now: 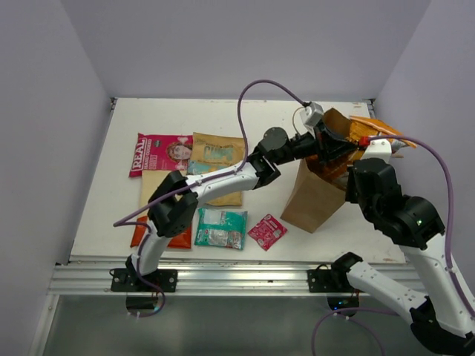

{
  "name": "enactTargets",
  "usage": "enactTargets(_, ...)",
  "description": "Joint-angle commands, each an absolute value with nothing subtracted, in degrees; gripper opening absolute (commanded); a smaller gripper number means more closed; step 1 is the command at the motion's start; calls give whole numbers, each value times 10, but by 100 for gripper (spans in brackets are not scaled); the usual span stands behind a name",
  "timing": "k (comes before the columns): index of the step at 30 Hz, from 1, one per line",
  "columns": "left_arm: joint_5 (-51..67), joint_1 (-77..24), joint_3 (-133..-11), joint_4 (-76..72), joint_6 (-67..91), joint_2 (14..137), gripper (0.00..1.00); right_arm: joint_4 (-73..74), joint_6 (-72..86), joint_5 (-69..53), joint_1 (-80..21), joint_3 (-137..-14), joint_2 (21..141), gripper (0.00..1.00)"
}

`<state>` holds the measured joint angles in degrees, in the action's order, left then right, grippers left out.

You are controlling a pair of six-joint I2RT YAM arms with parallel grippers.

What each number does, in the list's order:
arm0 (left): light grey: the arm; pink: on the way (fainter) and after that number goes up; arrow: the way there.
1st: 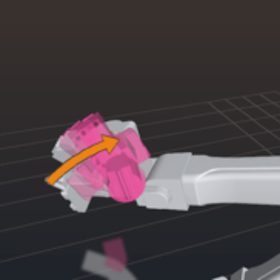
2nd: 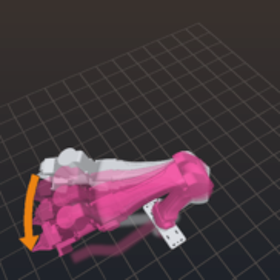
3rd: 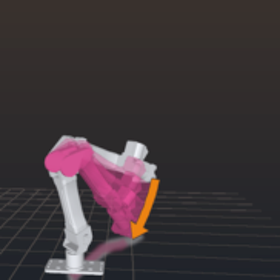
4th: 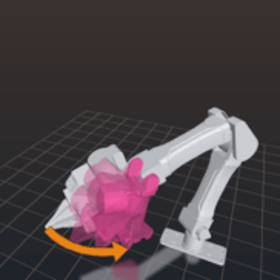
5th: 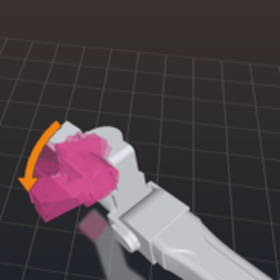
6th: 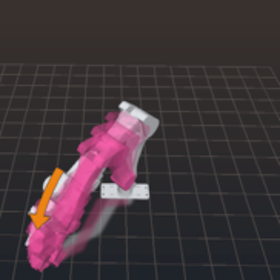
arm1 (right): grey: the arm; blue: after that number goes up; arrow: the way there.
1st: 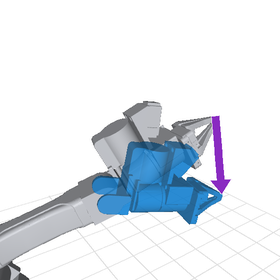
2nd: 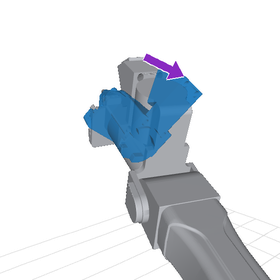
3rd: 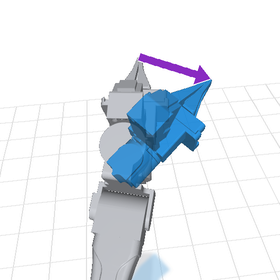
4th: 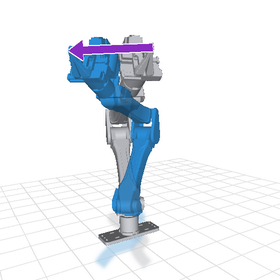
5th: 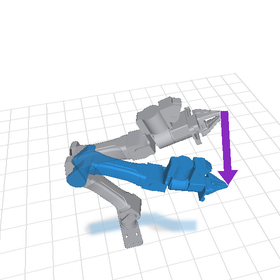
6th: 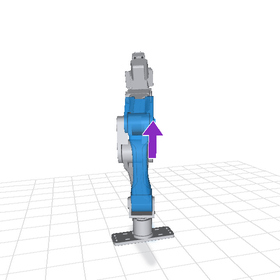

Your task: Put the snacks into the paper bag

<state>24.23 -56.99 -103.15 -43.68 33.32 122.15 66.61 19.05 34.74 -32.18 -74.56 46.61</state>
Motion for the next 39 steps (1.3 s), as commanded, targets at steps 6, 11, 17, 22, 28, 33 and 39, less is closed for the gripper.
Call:
enactTargets(6,137,-580,-878,-376,209,1072,72,636,183,337,-322,-753,471,0)
enactTargets(11,38,-592,-909,-308,110,998,86,625,182,319,-322,-751,485,0)
enactTargets(17,-95,-595,-933,-228,40,906,88,604,167,315,-323,-752,491,0)
enactTargets(22,-276,-595,-895,-168,-25,828,87,579,143,311,-322,-763,519,0)
enactTargets(28,-381,-507,-695,-139,82,754,82,548,126,305,-322,-773,540,0)
enactTargets(33,-278,-333,-665,-45,178,865,87,540,119,303,-322,-769,541,0)
enactTargets(39,-223,-243,-693,9,213,975,95,543,119,315,-322,-766,520,0)
